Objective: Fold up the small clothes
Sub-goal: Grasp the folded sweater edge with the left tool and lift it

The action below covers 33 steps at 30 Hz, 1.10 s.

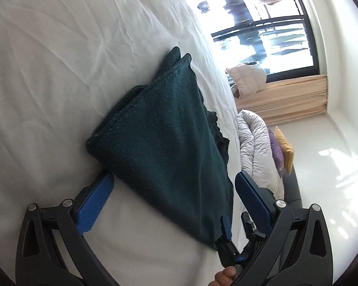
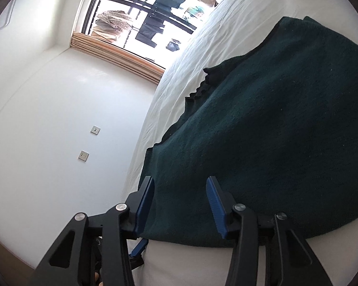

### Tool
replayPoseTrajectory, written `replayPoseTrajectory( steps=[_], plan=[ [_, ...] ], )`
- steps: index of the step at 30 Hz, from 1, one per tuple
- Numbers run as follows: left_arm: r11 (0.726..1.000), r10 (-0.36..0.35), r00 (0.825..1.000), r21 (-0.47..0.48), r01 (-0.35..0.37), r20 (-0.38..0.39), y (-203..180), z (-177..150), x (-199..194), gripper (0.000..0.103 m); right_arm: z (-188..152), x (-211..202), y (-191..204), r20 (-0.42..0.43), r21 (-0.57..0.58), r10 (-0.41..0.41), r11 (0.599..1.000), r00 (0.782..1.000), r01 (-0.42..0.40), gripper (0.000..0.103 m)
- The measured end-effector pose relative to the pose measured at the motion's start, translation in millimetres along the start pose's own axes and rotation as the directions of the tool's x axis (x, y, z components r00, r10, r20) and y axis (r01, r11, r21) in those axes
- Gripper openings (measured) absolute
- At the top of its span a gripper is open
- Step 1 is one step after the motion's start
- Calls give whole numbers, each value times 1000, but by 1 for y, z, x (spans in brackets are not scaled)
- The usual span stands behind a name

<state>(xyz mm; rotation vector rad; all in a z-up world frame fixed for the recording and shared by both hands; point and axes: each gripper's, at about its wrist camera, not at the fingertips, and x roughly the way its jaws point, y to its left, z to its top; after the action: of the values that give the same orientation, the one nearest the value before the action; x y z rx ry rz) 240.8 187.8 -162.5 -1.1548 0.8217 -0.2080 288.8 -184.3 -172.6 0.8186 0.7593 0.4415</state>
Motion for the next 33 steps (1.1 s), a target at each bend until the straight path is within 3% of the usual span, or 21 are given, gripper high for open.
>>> replayPoseTrajectory(
  steps=[7, 9, 11, 14, 21, 28, 30, 32, 33],
  plan=[
    [990, -49, 998, -130, 52, 31, 5, 13, 18, 98, 9, -2, -1, 14, 4, -4, 1000, 1000, 4, 46],
    [991, -52, 998, -125, 56, 36, 5, 14, 21, 86, 12, 0, 0, 13, 4, -9, 1000, 1000, 9, 44],
    [990, -75, 997, -116, 76, 11, 6, 14, 31, 57, 16, 4, 1, 6, -1, -22, 1000, 1000, 22, 41],
    [990, -80, 997, -116, 77, -19, 9, 17, 51, 34, 20, 10, 1, -5, -2, -39, 999, 999, 39, 36],
    [991, -82, 997, -110, 82, 0, 13, 40, 72, 33, 33, 18, -10, -13, 39, -100, 994, 995, 100, 22],
    [996, -59, 998, -66, 59, -4, 6, 68, 85, 33, 47, 37, -7, -26, 42, -110, 993, 994, 111, 21],
    [999, -36, 999, -23, 35, -7, 0, 67, 84, 27, 51, 44, -7, -36, 44, -122, 991, 992, 123, 21],
    [1000, 0, 1000, 8, 0, -8, -2, 68, 89, 13, 53, 53, -11, -58, 52, -159, 985, 986, 162, 21],
    [1000, 1, 1000, 10, -1, -11, -1, 69, 91, 12, 54, 59, -14, -78, 57, -175, 982, 981, 180, 21]
  ],
)
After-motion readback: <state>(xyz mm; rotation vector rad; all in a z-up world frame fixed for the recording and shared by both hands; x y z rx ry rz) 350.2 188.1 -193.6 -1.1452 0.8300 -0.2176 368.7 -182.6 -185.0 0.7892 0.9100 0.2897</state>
